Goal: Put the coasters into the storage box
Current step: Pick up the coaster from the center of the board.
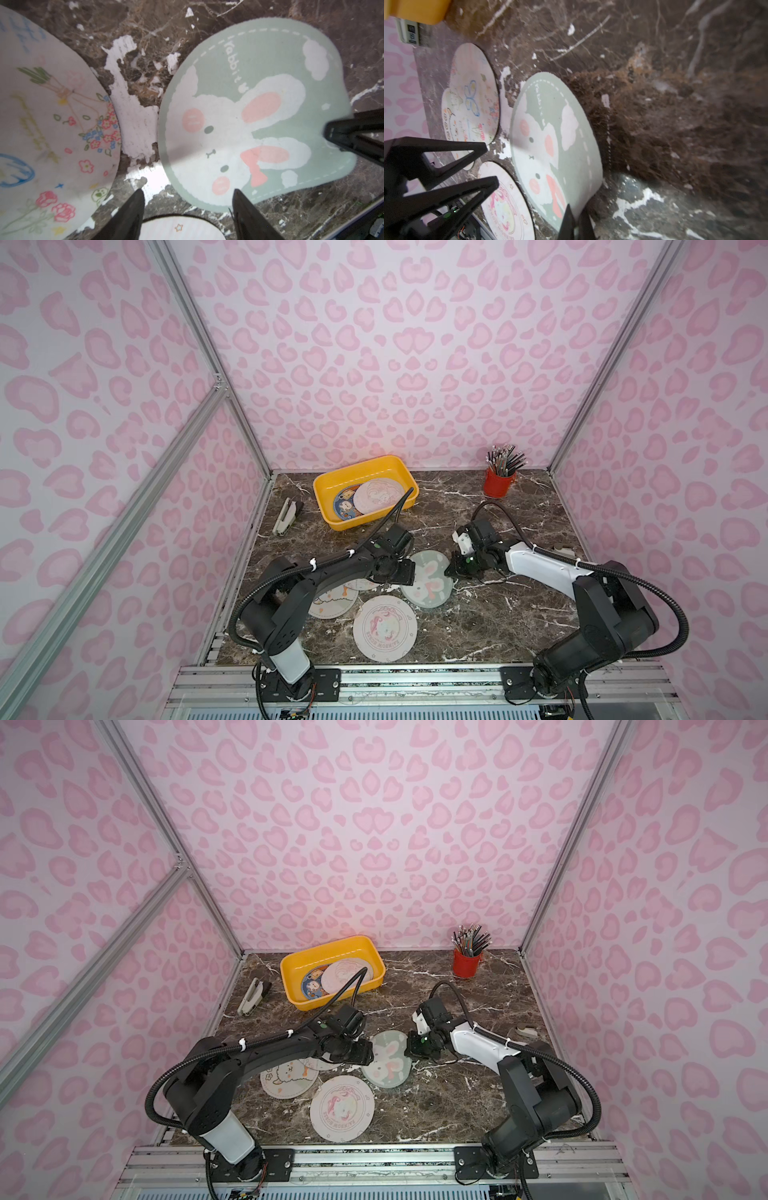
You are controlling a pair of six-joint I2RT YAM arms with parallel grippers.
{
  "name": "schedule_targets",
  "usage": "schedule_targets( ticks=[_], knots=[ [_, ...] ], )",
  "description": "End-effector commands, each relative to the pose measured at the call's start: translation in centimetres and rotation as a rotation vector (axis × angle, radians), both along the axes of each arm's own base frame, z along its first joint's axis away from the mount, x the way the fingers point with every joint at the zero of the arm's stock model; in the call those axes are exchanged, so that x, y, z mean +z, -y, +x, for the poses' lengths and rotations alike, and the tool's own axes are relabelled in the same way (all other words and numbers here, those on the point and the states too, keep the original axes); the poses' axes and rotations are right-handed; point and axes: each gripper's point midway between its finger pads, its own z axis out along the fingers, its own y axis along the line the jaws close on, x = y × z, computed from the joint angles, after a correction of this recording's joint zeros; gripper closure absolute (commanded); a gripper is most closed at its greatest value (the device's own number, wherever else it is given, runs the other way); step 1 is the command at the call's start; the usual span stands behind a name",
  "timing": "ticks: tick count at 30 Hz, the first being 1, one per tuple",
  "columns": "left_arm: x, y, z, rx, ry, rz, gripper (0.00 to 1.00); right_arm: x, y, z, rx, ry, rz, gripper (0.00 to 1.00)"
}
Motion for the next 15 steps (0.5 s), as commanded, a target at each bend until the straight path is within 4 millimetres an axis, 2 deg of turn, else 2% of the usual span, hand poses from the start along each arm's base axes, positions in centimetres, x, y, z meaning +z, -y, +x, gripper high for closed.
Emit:
schedule_targets(
  ticks=[1,8,15],
  knots=[
    [0.6,-0.7,0.3,0.028,0.032,-0.005,0.26,1.9,-0.9,0.7,0.021,0.032,0.039,1.00],
    [1.4,-3.3,0.1,0.083,0.066,-0.015,0.20,7.3,-3.6,3.5,0.057,0.151,0.137,1.00],
    [1.8,-6.3,-0.3,0.137,0.085,-0.008,0.16,11.3,-6.4,6.1,0.103,0.246,0.212,1.00]
  ],
)
